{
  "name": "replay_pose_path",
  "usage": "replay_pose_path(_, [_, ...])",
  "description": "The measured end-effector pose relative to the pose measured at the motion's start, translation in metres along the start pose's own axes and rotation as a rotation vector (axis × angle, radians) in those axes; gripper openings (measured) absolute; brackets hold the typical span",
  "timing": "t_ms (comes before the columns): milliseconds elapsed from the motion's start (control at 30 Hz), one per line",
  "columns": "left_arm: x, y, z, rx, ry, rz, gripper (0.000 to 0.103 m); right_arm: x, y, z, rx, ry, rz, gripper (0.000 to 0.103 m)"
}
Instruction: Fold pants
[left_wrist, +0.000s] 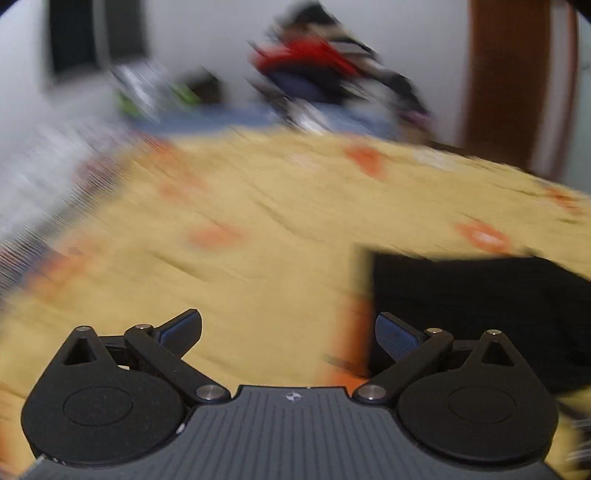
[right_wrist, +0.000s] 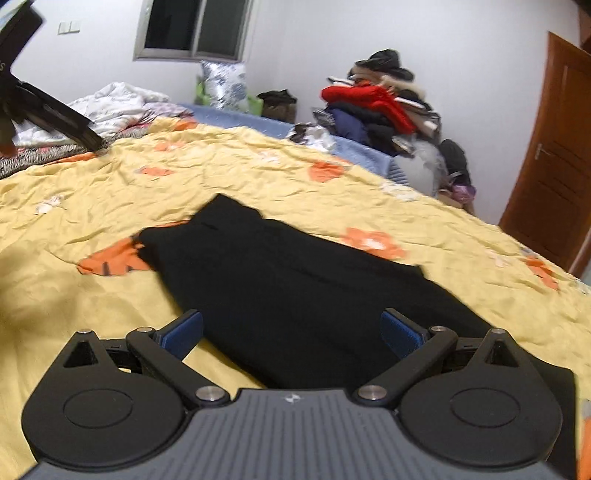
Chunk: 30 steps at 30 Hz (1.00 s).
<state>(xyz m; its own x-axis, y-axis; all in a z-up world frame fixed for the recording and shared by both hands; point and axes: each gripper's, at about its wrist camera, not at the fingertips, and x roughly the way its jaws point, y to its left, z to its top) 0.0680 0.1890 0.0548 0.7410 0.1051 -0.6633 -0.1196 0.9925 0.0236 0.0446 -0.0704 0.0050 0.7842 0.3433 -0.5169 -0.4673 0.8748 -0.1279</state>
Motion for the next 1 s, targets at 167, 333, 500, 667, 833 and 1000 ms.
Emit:
replay_pose_path(167, [0.044,-0.016,-0.009,-0.071,0.07,0.008,0.099,0.026,0.048,0.013,-0.105,-0.017,0.018,0.103])
replay_pose_path(333, [0.056,0.001,-0.014,-0.07,0.079,0.095,0.1,0.054,0.098,0.019,-0.34,-0.043,0.012,0.102])
replay_pose_path(500, [0.05,0.017,-0.024,-0.072,0.059,0.174,0.1,0.084,0.138,0.009,-0.597,-0.047,-0.09,0.096])
replay_pose_path(667, [0.062,0.045,-0.025,-0.223,0.117,0.033,0.1,0.101,0.15,0.011,-0.692,-0.072,-0.19,0.09])
replay_pose_path(833, [0.076,0.063,-0.03,-0.431,0.202,-0.193,0.1,0.112,0.161,0.011,-0.751,-0.032,-0.126,0.035])
replay_pose_path(1000, [0.085,0.064,-0.024,-0.541,0.237,-0.342,0.102,0.113,0.157,0.011,-0.727,-0.048,-0.087,0.022])
